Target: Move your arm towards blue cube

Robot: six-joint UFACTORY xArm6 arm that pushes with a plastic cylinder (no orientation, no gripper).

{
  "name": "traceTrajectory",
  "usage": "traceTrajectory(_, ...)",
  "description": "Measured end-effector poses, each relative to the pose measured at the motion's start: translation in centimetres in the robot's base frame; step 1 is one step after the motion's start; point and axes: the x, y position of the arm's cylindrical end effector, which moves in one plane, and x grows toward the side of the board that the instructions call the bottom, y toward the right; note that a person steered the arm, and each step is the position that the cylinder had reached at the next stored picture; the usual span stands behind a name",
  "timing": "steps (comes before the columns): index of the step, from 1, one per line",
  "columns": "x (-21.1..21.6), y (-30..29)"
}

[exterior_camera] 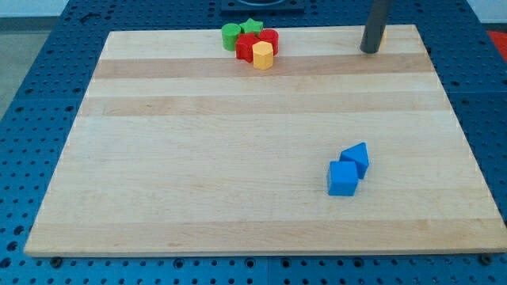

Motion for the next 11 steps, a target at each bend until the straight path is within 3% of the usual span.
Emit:
traceTrajectory(2, -1.8, 1.7)
traceTrajectory(5, 6.7, -0.5)
traceTrajectory(6, 7.7, 0.6)
traceTrajectory(11, 7.7, -1.0)
